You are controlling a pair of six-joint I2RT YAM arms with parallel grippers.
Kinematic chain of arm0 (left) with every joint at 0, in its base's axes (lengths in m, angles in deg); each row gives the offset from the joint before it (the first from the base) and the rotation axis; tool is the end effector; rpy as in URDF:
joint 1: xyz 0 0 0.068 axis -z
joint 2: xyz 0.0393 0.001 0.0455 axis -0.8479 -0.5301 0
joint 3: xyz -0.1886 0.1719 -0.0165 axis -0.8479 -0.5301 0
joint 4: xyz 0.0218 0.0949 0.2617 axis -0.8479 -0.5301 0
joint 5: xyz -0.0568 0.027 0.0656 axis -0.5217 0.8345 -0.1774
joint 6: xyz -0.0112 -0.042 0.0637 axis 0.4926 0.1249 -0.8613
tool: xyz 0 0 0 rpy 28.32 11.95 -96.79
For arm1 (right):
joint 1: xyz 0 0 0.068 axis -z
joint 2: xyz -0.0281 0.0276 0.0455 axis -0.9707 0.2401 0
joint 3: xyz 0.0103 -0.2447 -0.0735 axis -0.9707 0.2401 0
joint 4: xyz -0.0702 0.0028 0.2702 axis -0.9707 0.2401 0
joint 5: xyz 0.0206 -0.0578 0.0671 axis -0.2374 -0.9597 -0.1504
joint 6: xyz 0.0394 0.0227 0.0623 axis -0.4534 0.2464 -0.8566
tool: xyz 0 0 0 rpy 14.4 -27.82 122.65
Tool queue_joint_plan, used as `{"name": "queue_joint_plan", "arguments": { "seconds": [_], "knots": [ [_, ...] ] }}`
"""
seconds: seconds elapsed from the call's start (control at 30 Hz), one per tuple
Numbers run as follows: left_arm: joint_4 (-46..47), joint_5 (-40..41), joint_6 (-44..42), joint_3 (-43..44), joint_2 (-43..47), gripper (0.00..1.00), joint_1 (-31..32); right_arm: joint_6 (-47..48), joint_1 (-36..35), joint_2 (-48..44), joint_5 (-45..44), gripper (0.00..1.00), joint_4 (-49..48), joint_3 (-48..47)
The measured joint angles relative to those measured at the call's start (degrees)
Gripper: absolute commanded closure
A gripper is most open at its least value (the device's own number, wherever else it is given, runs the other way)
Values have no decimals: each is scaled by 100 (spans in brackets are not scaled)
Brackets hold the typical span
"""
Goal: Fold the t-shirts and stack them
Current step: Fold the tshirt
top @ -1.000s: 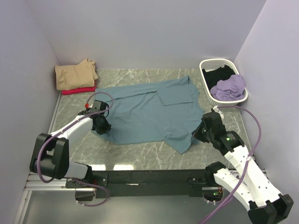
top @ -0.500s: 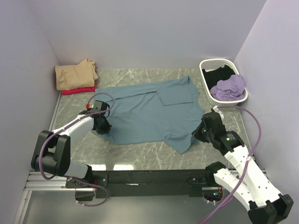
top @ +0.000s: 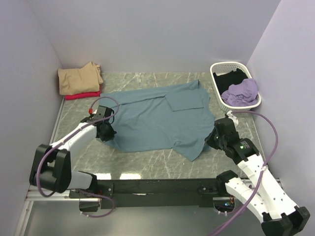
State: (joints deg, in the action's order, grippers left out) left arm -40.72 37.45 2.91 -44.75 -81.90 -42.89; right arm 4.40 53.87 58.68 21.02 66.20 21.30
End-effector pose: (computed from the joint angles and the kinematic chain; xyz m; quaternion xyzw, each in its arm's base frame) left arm 0.2671 -0.0620 0.1256 -0.2859 0.9349 -0.0403 0.2066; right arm 0.1820 0.0634 0.2346 0.1984 0.9083 0.1348 0.3428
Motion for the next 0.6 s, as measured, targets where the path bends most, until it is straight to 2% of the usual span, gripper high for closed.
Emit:
{"name": "queue_joint_plan", "arguments": {
  "seconds": [0.2,0.6],
  "knots": [
    [-227,127,28,4,444,99,0,98,0,-2,-249,100,109,-195],
    [-474,361,24,17,468,99,-35,525,339,319,-568,100,103,-555]
  ]
}}
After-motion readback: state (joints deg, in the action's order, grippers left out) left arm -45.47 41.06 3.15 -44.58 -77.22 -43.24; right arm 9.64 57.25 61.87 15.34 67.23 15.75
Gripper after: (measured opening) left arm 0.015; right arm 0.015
